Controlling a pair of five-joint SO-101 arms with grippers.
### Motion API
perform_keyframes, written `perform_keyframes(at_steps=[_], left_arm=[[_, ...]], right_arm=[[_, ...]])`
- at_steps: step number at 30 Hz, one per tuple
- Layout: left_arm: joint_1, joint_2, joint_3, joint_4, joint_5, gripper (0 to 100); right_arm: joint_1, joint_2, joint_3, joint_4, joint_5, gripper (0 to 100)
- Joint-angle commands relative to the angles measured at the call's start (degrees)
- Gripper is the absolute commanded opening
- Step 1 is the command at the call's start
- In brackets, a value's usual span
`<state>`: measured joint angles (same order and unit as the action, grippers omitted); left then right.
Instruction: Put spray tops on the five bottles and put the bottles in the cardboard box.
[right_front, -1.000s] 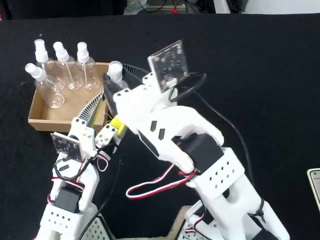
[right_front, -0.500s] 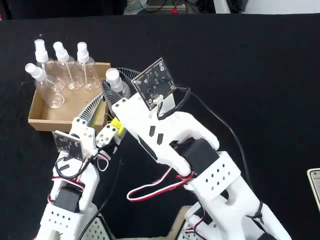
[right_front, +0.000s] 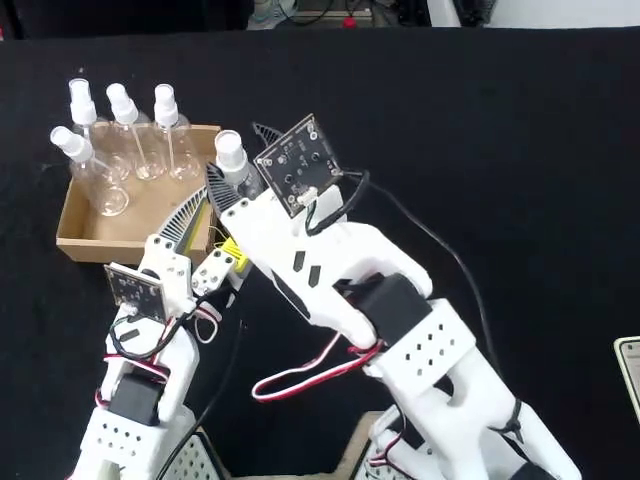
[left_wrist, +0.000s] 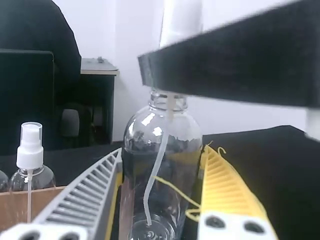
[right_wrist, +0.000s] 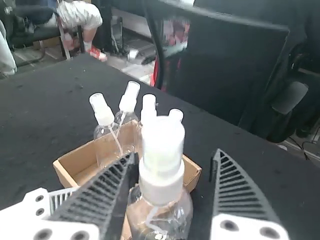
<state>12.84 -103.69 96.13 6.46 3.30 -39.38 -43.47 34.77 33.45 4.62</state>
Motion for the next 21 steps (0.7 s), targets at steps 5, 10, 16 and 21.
perform_keyframes(at_steps=[5,10,16,21], left_arm=[[-0.04,-0.79,1.19,0.09,-0.09,17],[-0.04,-0.79,1.19,0.18,-0.09,17],[0.66,-0.79,1.19,0.26,0.35,17],[6.37,-0.7,1.19,2.81,0.35,17]], right_arm=[[0.0,-0.04,-7.78,4.84,0.09,20.8],[0.0,-5.67,-8.48,6.07,0.0,20.8],[1.58,-17.27,-7.87,13.01,0.0,20.8],[14.95,-25.01,-6.64,19.69,0.0,20.8]])
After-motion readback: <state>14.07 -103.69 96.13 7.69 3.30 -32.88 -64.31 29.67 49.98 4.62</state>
